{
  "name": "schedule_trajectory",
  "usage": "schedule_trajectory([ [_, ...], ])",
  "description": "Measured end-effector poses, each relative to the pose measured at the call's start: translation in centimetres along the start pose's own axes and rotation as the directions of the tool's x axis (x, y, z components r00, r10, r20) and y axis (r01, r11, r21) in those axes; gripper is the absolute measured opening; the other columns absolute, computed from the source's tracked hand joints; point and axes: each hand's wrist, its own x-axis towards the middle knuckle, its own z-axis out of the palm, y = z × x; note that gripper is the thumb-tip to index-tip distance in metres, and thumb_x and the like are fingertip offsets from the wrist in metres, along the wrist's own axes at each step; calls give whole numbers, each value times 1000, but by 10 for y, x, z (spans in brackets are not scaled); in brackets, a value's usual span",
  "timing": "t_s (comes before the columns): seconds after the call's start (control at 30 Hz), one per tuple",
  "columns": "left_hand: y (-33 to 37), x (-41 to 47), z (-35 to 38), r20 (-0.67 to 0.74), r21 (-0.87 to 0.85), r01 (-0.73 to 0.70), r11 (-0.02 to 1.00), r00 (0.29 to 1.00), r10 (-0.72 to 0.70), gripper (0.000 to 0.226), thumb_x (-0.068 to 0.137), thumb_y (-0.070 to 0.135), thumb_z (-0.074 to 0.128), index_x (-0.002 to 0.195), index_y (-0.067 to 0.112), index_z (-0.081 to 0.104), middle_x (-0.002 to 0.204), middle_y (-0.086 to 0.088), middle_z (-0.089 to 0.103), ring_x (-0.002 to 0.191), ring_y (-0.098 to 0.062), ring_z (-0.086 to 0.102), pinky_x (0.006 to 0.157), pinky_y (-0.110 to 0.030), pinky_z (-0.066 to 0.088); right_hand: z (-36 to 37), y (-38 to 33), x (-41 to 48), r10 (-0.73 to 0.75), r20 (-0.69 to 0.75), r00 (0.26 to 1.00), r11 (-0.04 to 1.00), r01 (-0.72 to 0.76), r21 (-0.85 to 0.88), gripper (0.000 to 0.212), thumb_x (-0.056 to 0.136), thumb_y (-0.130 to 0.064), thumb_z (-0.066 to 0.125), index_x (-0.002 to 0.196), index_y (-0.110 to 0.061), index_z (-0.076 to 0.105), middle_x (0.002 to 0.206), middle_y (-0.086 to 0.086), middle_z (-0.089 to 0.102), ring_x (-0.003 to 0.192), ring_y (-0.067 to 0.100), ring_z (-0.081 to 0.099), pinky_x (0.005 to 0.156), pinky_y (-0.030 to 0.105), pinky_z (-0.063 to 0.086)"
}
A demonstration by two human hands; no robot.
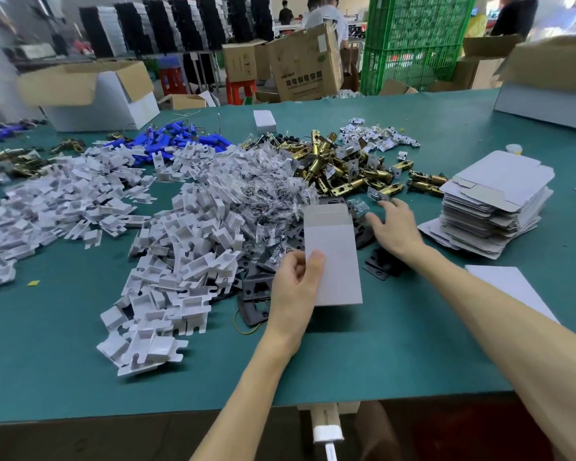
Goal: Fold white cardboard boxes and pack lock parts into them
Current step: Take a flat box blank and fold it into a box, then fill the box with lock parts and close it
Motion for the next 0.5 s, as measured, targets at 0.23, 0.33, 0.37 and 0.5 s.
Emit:
schedule_trajectory([
  [0.23,-4,4,0,33,14,-1,1000,999,1,29,103,38,60,108,9,61,84,14,73,76,0,66,63,-16,49,-1,5,19,6,14,1000,1000,-6,17,57,107,-42,44,151,-7,47,161,13,38,150,31,30,124,44,23],
  [0.33,-3,4,0,22,16,-8,1000,1000,7,30,103,38,61,108,9,62,87,11,74,78,-1,67,64,-16,49,2,3,12,-5,-70,998,999,8,40,47,106,-35,49,143,-7,57,154,10,49,141,31,43,116,43,35],
  [0.37,-2,3,0,21,18,-9,1000,1000,9,31,103,39,61,108,9,62,88,10,74,79,-2,67,64,-17,50,2,3,9,-13,-91,996,999,18,51,45,105,-32,51,142,-7,58,153,10,50,139,31,45,114,43,36],
  [0.5,-1,2,0,13,14,-3,1000,1000,3,32,103,41,60,108,9,63,90,8,73,80,-5,67,66,-19,50,-5,-4,-5,-62,-129,990,993,75,97,37,103,-23,58,136,-8,64,144,11,57,132,30,50,111,34,35],
])
